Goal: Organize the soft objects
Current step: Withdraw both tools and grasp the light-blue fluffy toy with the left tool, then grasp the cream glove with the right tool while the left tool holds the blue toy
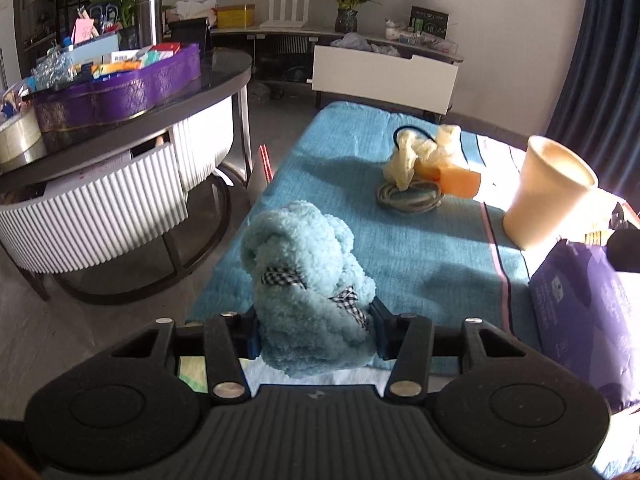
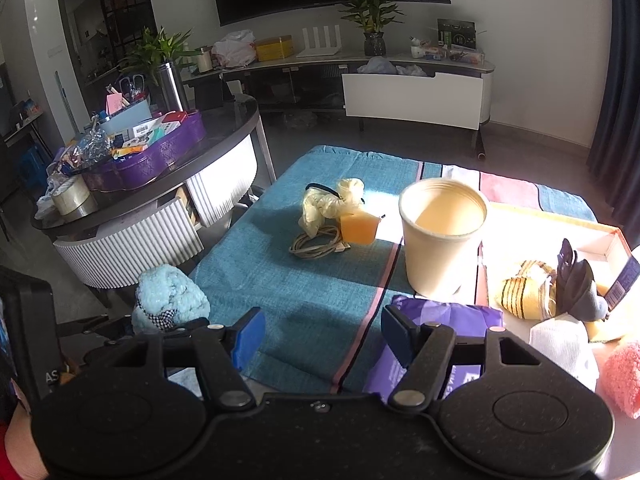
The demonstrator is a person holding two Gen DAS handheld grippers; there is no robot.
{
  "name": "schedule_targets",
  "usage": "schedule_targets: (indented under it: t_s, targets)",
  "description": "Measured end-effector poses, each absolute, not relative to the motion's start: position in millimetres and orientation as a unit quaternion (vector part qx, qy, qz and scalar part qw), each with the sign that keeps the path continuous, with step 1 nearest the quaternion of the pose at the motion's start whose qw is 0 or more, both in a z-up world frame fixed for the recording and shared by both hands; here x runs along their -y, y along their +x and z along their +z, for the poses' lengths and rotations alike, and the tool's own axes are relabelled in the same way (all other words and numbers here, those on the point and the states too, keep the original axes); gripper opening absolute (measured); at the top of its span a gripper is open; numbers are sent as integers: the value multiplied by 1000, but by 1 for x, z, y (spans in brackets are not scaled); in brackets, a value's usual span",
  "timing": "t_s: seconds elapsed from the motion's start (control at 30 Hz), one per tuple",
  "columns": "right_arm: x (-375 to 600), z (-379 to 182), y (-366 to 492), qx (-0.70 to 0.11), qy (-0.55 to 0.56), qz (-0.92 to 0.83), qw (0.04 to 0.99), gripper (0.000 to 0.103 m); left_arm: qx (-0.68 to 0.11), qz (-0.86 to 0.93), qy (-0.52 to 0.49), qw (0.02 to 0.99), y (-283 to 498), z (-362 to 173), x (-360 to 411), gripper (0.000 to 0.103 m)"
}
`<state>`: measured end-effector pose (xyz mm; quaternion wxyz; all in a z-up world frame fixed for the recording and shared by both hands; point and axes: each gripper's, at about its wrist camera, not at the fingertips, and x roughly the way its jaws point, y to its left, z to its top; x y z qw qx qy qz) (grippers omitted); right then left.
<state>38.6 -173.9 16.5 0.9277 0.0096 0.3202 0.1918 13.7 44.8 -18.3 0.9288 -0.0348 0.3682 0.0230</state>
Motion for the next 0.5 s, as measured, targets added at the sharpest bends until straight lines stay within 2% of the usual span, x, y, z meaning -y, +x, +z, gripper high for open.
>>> schedule_targets:
  t_s: [0.27,0.5]
  targets:
    - [143,26,100,-325,3,194,925,78,-337,8,-50,940,59,8,-52,51]
    - [119,23,163,-347,-22,186,919,79,-336,-1,-64,940,92,5,-59,51]
